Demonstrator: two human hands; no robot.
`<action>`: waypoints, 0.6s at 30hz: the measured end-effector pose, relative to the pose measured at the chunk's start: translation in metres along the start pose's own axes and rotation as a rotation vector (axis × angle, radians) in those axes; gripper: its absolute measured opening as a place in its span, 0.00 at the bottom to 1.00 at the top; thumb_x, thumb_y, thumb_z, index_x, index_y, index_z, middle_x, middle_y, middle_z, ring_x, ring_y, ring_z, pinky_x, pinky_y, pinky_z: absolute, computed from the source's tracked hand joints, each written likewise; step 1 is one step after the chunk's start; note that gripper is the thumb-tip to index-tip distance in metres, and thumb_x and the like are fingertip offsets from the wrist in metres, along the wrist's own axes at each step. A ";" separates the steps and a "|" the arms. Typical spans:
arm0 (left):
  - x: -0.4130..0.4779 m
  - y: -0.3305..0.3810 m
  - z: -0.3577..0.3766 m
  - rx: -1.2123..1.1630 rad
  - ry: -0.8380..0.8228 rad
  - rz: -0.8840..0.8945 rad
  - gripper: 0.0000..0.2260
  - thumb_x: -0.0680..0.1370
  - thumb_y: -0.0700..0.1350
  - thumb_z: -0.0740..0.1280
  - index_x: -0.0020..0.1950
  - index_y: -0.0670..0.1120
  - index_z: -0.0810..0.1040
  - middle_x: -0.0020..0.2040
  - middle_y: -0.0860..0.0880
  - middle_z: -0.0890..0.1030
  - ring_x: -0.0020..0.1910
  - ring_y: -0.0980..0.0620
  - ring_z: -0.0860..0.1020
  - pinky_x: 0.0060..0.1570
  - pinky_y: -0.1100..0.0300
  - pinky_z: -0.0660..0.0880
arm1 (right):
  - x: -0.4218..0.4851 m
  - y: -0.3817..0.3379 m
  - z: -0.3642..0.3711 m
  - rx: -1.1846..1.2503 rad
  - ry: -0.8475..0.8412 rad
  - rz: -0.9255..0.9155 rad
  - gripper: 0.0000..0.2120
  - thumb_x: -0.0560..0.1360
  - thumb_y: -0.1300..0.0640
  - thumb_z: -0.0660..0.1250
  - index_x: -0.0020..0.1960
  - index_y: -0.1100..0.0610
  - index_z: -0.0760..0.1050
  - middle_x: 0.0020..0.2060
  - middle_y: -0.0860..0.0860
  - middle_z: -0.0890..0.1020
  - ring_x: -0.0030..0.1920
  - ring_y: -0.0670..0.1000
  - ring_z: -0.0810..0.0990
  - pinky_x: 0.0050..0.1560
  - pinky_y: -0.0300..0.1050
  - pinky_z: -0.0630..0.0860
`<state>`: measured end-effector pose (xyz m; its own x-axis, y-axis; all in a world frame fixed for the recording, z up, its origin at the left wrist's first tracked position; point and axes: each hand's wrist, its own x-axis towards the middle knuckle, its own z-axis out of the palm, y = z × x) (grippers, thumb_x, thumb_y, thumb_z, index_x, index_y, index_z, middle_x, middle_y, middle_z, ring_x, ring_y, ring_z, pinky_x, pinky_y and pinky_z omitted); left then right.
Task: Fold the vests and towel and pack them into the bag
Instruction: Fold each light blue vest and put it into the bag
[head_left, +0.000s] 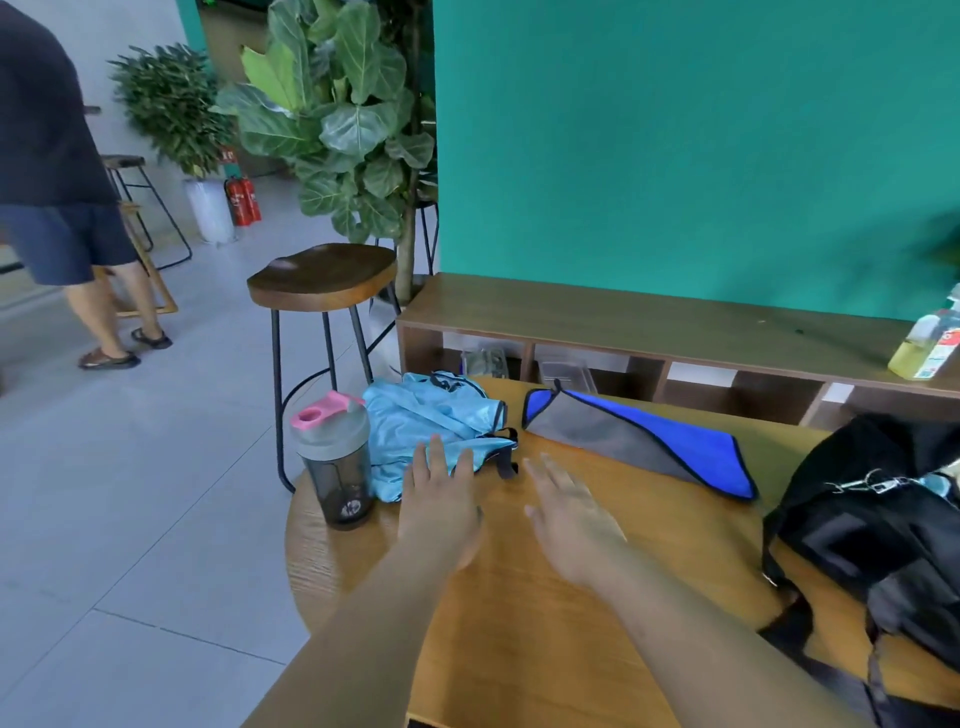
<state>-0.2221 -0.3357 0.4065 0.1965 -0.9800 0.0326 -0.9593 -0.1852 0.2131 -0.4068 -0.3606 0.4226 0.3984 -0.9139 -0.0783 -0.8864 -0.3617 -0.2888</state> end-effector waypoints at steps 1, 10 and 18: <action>0.005 -0.004 0.003 0.022 -0.009 -0.010 0.37 0.85 0.54 0.61 0.86 0.51 0.42 0.85 0.40 0.36 0.84 0.37 0.36 0.83 0.41 0.43 | 0.000 0.001 0.006 -0.001 0.007 -0.013 0.30 0.88 0.48 0.54 0.86 0.44 0.44 0.85 0.44 0.42 0.84 0.54 0.52 0.78 0.56 0.66; 0.006 -0.021 0.062 -0.011 0.206 0.095 0.28 0.86 0.57 0.53 0.84 0.47 0.61 0.80 0.47 0.68 0.81 0.45 0.61 0.83 0.42 0.45 | 0.015 0.009 0.070 -0.014 0.152 0.039 0.35 0.86 0.39 0.51 0.84 0.42 0.31 0.83 0.43 0.32 0.85 0.50 0.47 0.83 0.51 0.57; 0.012 -0.029 0.078 -0.042 0.391 0.325 0.04 0.77 0.44 0.74 0.50 0.52 0.83 0.45 0.53 0.78 0.49 0.48 0.77 0.69 0.49 0.72 | 0.018 0.013 0.086 -0.114 0.333 -0.060 0.34 0.84 0.44 0.57 0.85 0.47 0.48 0.85 0.43 0.51 0.83 0.49 0.53 0.78 0.52 0.66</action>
<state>-0.2077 -0.3474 0.3243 -0.0414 -0.8841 0.4654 -0.9761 0.1353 0.1702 -0.3905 -0.3662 0.3350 0.3681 -0.8937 0.2566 -0.8920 -0.4173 -0.1736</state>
